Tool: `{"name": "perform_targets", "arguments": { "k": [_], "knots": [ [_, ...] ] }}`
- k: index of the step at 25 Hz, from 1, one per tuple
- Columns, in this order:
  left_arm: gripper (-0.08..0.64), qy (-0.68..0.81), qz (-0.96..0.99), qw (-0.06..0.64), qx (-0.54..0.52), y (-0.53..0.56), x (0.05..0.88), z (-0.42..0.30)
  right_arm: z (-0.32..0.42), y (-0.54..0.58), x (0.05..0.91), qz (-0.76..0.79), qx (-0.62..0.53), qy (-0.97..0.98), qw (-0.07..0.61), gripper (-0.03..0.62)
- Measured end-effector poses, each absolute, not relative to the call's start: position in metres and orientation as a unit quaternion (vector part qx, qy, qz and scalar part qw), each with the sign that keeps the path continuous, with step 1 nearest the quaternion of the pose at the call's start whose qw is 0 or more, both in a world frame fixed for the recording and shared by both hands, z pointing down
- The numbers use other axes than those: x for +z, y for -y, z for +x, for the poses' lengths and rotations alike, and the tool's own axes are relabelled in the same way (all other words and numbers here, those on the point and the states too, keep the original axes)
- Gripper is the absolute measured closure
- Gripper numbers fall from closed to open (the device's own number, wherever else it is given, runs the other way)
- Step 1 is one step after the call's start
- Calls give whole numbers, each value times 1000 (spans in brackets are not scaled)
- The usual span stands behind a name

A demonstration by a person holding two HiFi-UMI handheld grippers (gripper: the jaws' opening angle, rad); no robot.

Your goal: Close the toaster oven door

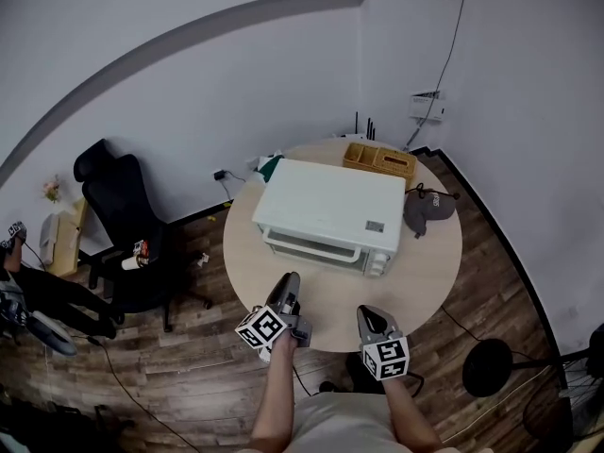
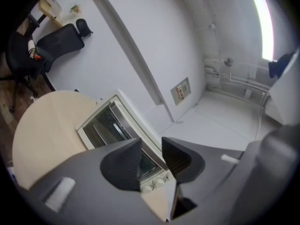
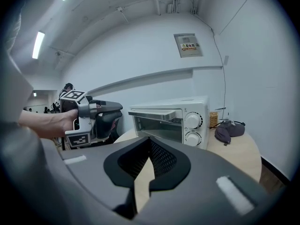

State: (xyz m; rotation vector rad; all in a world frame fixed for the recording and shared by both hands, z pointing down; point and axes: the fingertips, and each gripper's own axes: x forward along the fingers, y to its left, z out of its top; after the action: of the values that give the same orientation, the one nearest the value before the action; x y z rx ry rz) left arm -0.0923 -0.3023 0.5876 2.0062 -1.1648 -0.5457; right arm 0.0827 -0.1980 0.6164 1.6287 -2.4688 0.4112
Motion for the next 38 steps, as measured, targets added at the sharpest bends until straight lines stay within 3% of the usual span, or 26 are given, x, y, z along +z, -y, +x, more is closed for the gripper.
{"name": "perform_targets", "arguments": {
  "k": [12, 31, 38],
  "knots": [
    [396, 509, 835, 206, -34, 219, 586, -91, 82, 168, 621, 560, 137, 813, 76, 592],
    [399, 549, 821, 152, 40, 151, 609, -113, 46, 137, 633, 518, 158, 837, 73, 592],
    [456, 563, 813, 146, 34, 149, 607, -119, 45, 137, 630, 516, 155, 840, 69, 592]
  ]
}}
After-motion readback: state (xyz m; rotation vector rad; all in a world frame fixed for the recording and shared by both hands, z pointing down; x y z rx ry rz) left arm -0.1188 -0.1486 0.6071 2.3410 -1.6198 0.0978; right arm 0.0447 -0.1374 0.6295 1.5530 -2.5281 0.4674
